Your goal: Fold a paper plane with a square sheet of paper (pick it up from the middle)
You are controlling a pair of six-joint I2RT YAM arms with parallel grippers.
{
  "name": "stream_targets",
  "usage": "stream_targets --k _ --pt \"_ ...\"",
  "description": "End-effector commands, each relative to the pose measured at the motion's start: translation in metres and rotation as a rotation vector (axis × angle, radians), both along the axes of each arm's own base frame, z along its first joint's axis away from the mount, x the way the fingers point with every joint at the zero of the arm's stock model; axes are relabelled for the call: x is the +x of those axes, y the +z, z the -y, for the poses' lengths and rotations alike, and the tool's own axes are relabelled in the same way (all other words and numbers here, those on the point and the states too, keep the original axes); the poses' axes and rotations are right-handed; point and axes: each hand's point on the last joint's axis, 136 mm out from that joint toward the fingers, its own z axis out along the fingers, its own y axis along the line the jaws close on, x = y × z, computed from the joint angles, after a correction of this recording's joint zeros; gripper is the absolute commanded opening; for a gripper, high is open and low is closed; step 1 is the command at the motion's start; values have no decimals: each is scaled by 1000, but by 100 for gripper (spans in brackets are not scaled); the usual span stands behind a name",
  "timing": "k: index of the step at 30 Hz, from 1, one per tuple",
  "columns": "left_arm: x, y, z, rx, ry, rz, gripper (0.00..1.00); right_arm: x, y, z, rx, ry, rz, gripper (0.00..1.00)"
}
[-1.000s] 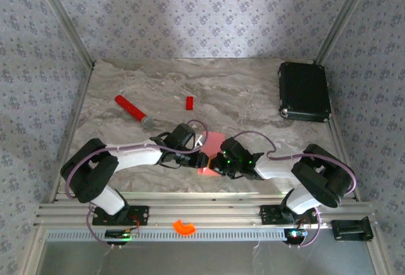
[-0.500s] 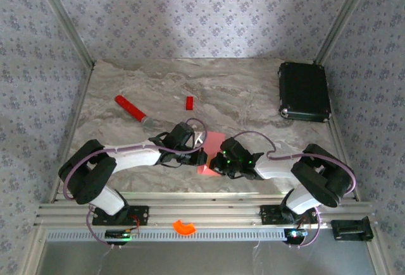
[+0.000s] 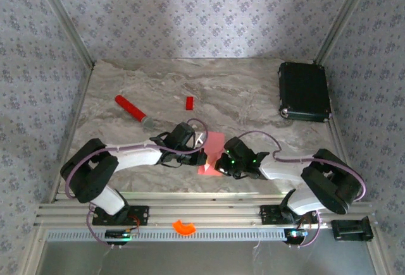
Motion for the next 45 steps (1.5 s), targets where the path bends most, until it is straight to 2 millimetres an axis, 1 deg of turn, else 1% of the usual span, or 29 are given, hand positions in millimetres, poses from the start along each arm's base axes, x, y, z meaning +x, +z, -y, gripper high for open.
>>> stream_targets --k 1,6,10,14,20,25,37,45 --pt "3 6 10 -21 5 -6 0 -9 -13 24 -97 0 -25 3" --pt "-1 5 18 -19 23 -11 0 -8 -9 35 -96 -20 -18 4" --pt "-1 5 21 -34 81 -18 0 -3 3 40 -81 -41 16 4" --pt "0 5 22 -37 137 -5 0 0 11 44 -58 -69 44 6" --pt "1 10 24 -71 184 -3 0 -2 13 38 -6 -75 45 7" --pt "0 7 21 -46 185 0 0 0 14 32 0 -68 48 7" --pt "0 6 17 -11 164 9 0 0 7 26 -11 -57 36 7" --pt "3 5 13 -5 167 7 0 -3 -9 27 -42 -50 1 7"
